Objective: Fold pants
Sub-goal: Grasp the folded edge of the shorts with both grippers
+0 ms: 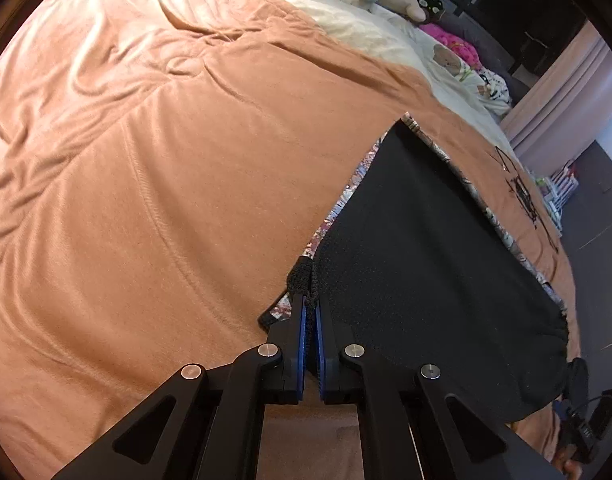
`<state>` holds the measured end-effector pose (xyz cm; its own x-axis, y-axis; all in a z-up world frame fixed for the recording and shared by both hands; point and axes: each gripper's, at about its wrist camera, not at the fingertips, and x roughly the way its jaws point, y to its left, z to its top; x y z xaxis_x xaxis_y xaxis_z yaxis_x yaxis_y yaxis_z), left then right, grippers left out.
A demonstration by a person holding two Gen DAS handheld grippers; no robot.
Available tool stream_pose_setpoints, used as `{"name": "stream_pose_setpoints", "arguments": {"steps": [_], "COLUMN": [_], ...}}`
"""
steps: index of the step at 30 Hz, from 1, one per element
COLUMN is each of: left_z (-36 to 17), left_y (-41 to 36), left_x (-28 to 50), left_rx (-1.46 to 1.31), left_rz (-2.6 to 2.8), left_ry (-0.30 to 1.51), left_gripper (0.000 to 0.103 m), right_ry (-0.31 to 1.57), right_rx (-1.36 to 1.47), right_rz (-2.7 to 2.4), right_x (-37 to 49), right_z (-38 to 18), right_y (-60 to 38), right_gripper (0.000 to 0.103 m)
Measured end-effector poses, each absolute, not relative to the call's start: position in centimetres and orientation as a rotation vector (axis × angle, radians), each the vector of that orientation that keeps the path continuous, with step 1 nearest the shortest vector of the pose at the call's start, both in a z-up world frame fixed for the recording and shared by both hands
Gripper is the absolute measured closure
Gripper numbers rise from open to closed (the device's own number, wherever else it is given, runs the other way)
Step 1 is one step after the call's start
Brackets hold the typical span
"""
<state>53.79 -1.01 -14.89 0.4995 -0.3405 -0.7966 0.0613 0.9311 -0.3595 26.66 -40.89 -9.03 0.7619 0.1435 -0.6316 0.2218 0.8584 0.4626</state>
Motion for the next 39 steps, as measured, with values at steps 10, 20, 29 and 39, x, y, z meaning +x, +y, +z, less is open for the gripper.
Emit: {"name": "stream_pose_setpoints", "arguments": {"steps": [10, 20, 29, 39], "left_z": [-15.6, -18.7, -19.6, -17.8], "left_y": [-0.2, 0.4, 1.0, 0.9], "left_x": [52.5, 52.8, 54.1, 51.7], "left_rx": [-0.346, -0.565, -0.757, -0.769], "left_rz": [-0.244, -0.328, -0.369, -0.424], "left_ry": [1.067, 1.147, 1.084, 1.018], "left_gripper": [0.04, 0.048, 0.048, 0.06], "right_ry": [0.7, 0.708, 0.718, 0.674], "right_rx": [0.577, 0.605, 0.631, 0.719], "right_rz": [-0.024, 0.007, 0.001, 0.042], "right_x": [26.1, 27.0, 27.9, 27.4], "right_z": [-8.9, -9.8, -11.0, -11.2], "right_y": [-40.5, -40.6, -40.4, -41.0], "right_gripper": [0.029, 0.029, 0.029, 0.029]}}
